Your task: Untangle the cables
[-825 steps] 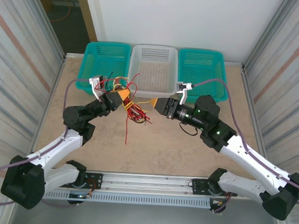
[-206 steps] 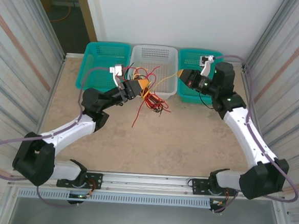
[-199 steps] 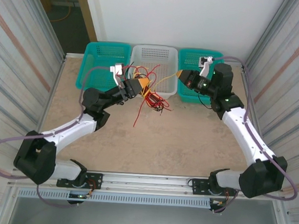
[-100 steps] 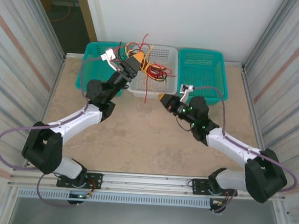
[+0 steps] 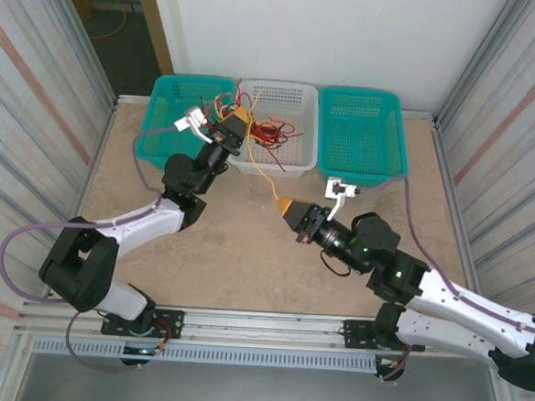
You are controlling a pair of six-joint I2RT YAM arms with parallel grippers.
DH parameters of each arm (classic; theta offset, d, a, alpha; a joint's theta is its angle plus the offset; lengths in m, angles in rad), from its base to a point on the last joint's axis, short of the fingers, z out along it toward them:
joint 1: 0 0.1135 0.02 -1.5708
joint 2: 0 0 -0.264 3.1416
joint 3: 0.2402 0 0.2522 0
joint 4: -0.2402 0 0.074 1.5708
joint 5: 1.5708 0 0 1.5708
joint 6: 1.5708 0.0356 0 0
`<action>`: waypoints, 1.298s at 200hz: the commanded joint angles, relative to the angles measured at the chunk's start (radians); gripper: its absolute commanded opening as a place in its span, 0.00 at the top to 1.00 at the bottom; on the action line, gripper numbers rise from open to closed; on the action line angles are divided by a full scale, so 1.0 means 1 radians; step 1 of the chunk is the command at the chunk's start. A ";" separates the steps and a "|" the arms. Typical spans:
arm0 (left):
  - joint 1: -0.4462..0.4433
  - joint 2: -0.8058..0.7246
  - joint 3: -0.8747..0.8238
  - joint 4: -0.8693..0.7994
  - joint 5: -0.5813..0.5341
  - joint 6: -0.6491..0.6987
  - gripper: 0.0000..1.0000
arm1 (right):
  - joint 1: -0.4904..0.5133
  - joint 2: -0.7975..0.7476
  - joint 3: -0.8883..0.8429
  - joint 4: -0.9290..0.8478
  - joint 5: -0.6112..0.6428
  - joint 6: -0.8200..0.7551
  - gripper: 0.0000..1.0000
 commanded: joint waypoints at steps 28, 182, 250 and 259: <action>-0.024 -0.167 -0.173 -0.056 0.025 0.112 1.00 | -0.083 0.019 0.366 -0.247 0.045 -0.282 1.00; -0.004 -0.730 -0.491 -0.268 0.108 0.011 1.00 | -1.094 0.380 0.331 -0.165 -0.498 0.004 1.00; 0.076 -0.953 -0.498 -0.632 -0.090 -0.004 1.00 | -1.307 0.227 0.201 -0.215 -0.551 0.037 1.00; 0.090 -0.951 -0.500 -0.651 -0.089 -0.020 1.00 | -1.335 0.201 0.196 -0.227 -0.561 0.038 1.00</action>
